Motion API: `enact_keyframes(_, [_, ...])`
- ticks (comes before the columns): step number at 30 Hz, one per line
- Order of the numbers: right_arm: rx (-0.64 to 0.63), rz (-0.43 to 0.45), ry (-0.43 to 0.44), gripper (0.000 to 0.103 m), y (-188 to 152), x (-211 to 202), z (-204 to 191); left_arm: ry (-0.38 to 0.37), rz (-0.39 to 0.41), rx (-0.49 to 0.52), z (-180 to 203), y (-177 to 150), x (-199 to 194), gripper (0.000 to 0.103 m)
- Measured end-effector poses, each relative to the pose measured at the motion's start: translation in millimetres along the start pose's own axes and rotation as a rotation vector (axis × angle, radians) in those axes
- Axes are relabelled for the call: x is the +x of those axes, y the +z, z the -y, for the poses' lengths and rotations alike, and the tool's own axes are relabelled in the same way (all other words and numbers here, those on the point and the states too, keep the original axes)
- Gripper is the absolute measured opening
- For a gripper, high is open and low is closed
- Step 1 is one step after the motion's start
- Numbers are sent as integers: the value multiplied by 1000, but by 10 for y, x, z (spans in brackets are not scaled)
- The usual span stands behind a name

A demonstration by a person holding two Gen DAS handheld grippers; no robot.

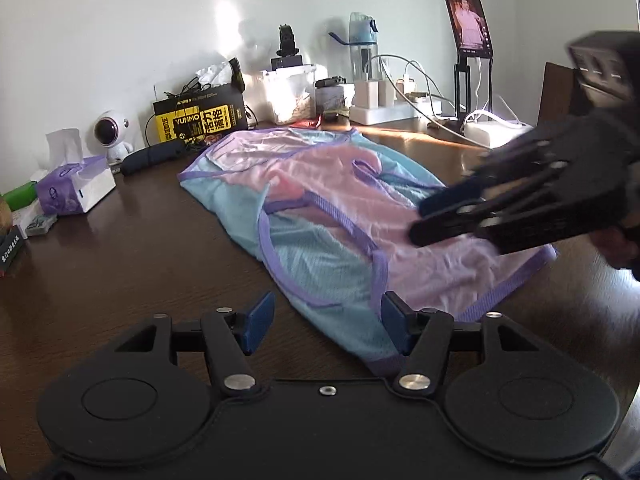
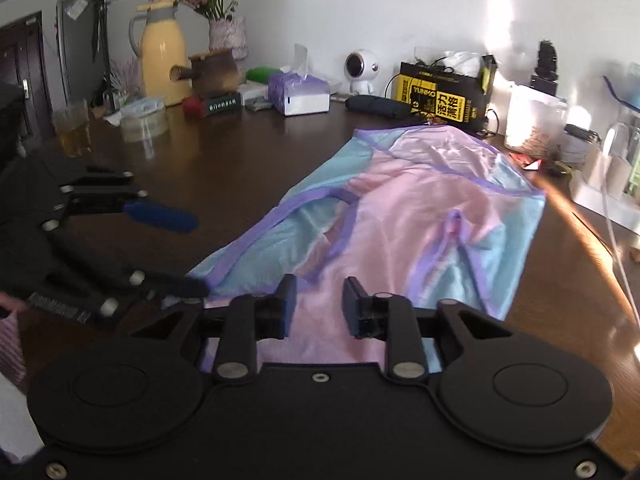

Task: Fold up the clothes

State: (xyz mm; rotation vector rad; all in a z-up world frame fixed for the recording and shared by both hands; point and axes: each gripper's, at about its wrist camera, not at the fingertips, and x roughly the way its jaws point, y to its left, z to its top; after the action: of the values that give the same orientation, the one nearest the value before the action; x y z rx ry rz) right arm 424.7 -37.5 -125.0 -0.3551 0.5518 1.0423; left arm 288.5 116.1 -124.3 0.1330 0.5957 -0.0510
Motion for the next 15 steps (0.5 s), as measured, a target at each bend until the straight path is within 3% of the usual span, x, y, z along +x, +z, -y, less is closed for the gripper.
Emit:
enact_keyframes(1, [-15, -4, -6, 60, 14, 71, -46, 3, 2, -5, 1, -20, -20, 58])
enact_keyframes(3, [-22, -17, 7, 59, -2, 135, -90, 9, 6, -10, -3, -58, -53, 58])
enact_keyframes(4, [-26, -24, 13, 47, -11, 167, -112, 11, 8, -11, -8, -75, -66, 58])
enact_keyframes(5, [-25, -30, 20, 26, -19, 191, -124, 14, 9, -15, -16, -83, -68, 58])
enact_keyframes(6, [-16, -34, 25, 21, -25, 194, -114, 16, 10, -19, -23, -90, -69, 58])
enact_keyframes(7, [-6, -34, 28, 3, -30, 193, -103, 18, 12, -24, -32, -97, -71, 58])
enact_keyframes(15, [44, 57, -47, 2, 179, 45, 25, 14, 42, -65, -88, -93, -101, 58])
